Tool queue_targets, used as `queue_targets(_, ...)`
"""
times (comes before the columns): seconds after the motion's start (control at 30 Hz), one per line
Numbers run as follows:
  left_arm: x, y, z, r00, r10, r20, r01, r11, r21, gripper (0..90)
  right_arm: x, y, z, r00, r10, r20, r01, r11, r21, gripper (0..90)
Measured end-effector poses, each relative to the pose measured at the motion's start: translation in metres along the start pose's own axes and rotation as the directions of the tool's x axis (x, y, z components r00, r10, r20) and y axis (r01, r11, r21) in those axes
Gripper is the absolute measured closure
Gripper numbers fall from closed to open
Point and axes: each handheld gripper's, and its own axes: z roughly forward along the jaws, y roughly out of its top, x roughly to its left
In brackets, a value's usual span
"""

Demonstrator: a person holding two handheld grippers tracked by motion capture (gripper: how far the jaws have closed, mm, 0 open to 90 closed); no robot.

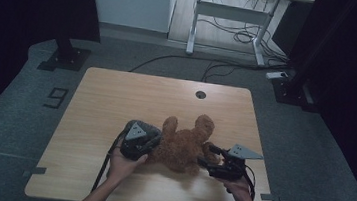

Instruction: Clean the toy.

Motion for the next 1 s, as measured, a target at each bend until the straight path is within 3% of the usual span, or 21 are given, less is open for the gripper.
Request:
queue_targets(0.13, -0.001, -0.002, -0.002, 1.0000, -0.005, 0.007, 0.005, 1.0000, -0.006, 83.7, 0.002, -0.007, 0.026, 0.9994, 0.033, 0.010, -0.034, 0.996, 0.084, 21.3)
queue_targets(0.3, -0.001, -0.007, -0.006, 0.9998, -0.010, 0.018, 0.010, 0.9999, -0.011, 83.7, 0.001, -0.013, 0.052, 0.9981, 0.061, -0.004, -0.060, 0.991, 0.122, 19.5)
queue_targets(0.47, -0.001, -0.013, -0.009, 0.9979, -0.040, 0.050, 0.041, 0.9989, -0.023, 83.6, 0.000, -0.024, 0.058, 0.9975, 0.071, 0.001, -0.070, 0.989, 0.128, 41.5)
queue_targets(0.6, -0.004, -0.013, -0.013, 0.9966, -0.054, 0.061, 0.057, 0.9977, -0.036, 83.2, 0.003, -0.027, 0.054, 0.9998, 0.020, 0.000, -0.020, 0.991, 0.132, 52.9)
queue_targets(0.7, 0.000, 0.003, -0.019, 0.9916, -0.100, 0.081, 0.104, 0.9936, -0.045, 82.6, 0.007, -0.028, 0.055, 0.9990, -0.030, 0.033, 0.026, 0.993, 0.116, 57.1)
queue_targets(0.73, -0.001, 0.011, -0.021, 0.9921, -0.098, 0.079, 0.102, 0.9936, -0.049, 82.6, 0.007, -0.028, 0.056, 0.9981, -0.035, 0.050, 0.029, 0.994, 0.106, 58.2)
queue_targets(0.83, -0.008, 0.037, -0.024, 0.9951, -0.060, 0.079, 0.065, 0.9953, -0.071, 82.5, 0.009, -0.030, 0.061, 0.9943, -0.045, 0.097, 0.036, 0.996, 0.083, 59.6)
queue_targets(1.0, -0.038, 0.075, -0.010, 0.9942, 0.001, 0.107, 0.009, 0.9958, -0.091, 82.3, 0.012, -0.030, 0.062, 0.9901, -0.075, 0.118, 0.066, 0.995, 0.078, 59.6)
